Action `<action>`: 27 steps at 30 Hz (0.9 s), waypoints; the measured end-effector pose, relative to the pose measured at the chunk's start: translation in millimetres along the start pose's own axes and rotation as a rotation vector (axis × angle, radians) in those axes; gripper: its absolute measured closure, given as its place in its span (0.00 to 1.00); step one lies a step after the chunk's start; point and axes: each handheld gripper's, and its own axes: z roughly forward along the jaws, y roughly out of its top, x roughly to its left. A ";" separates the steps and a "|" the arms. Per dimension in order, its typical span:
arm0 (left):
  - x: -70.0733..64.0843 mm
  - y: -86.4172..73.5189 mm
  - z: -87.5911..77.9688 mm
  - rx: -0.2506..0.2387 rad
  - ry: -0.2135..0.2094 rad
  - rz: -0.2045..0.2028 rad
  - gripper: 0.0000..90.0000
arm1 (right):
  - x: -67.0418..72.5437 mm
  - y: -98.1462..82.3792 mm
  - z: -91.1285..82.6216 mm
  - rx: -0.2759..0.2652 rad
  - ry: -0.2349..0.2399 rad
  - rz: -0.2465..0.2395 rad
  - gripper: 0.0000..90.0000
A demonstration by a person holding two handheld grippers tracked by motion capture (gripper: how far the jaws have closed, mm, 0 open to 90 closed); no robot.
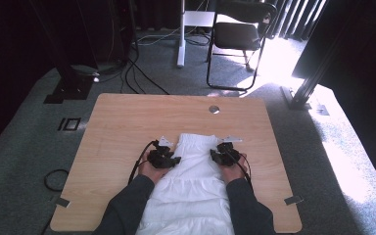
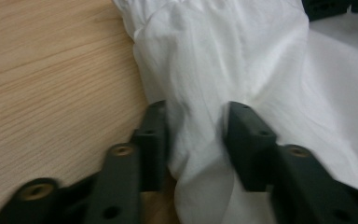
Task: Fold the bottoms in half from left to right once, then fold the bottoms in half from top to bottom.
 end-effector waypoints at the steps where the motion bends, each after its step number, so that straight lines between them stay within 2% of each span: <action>1: 2.7 1.5 -0.9 -0.022 -0.013 -0.001 0.55 | -0.2 0.5 0.0 0.002 0.001 0.007 0.69; 2: 6.9 4.9 -2.5 -0.068 -0.041 -0.022 0.52 | -0.3 0.7 0.1 0.003 0.001 0.008 0.69; 3: 8.7 7.4 -3.4 -0.085 -0.049 -0.035 0.45 | -0.3 0.5 0.2 0.001 0.001 0.008 0.69; 5: 12.1 14.8 -3.4 -0.118 -0.059 -0.049 0.40 | -0.5 0.4 0.1 0.001 0.003 0.009 0.69; 7: 14.3 21.3 2.7 -0.098 -0.035 -0.048 0.33 | -1.6 0.6 0.5 -0.002 0.007 0.011 0.69; 11: 18.1 22.8 20.1 -0.047 -0.024 -0.075 0.30 | -3.2 0.8 1.2 -0.008 0.017 0.023 0.69; 15: 13.1 22.8 24.0 -0.044 -0.007 -0.040 0.28 | -4.6 1.5 1.2 -0.004 0.030 0.032 0.66; 18: 11.5 23.3 23.5 -0.027 0.028 0.002 0.33 | -7.2 2.3 1.9 -0.006 0.057 0.036 0.55; 20: 11.1 23.9 23.3 -0.020 0.042 0.018 0.39 | -8.6 4.3 3.3 0.006 0.022 0.020 0.42; 22: 9.5 24.1 23.8 -0.019 0.057 0.025 0.42 | -10.8 7.0 4.7 0.001 -0.002 0.032 0.33; 24: 6.3 25.0 24.8 -0.005 0.078 0.058 0.42 | -12.0 12.2 7.0 -0.011 0.003 0.026 0.29; 26: 4.0 26.5 25.8 0.009 0.092 0.072 0.42 | -11.7 15.9 12.1 0.006 0.012 0.011 0.27; 27: 2.7 27.0 26.4 0.012 0.097 0.072 0.42 | -11.2 16.8 15.8 0.025 0.035 0.010 0.25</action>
